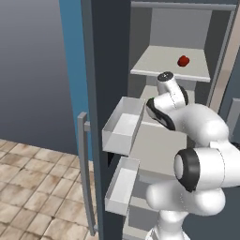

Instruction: Take the bell pepper and carrot from the highest rack and move them to the second highest rack where the chicken drumstick and corn are located, to maximize freezer space. Close the freezer door after rearranging.

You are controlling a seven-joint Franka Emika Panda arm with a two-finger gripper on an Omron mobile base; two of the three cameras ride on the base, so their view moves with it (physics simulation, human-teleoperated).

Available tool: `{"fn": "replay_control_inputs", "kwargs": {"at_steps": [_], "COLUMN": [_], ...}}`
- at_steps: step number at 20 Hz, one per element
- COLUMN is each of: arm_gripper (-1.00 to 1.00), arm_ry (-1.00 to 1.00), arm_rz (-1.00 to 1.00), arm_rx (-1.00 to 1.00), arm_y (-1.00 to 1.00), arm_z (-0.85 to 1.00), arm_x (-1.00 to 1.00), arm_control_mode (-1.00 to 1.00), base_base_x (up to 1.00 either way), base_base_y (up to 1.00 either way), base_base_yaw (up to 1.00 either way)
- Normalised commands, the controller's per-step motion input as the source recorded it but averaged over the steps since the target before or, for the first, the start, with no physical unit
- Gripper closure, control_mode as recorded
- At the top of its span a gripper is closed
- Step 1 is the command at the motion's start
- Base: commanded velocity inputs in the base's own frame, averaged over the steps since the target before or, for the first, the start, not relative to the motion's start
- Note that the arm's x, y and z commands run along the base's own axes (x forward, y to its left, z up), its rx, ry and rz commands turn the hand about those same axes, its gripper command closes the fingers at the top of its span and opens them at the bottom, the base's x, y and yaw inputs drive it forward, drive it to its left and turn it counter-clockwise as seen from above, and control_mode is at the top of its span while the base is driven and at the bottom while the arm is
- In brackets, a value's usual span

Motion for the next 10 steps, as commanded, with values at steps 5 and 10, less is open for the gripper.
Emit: {"fn": "replay_control_inputs", "kwargs": {"at_steps": [5, 10], "arm_gripper": [1.0, 1.0], "arm_ry": [-0.3, -0.06], "arm_rz": [0.0, 0.0], "arm_rx": [0.0, 0.02], "arm_y": [-0.26, -0.28], "arm_z": [-0.57, -0.42], "arm_x": [0.23, 0.57], "arm_control_mode": [-1.0, -1.0], "base_base_x": [0.0, 0.0], "base_base_y": [0.0, 0.0], "base_base_yaw": [0.0, 0.0]}}
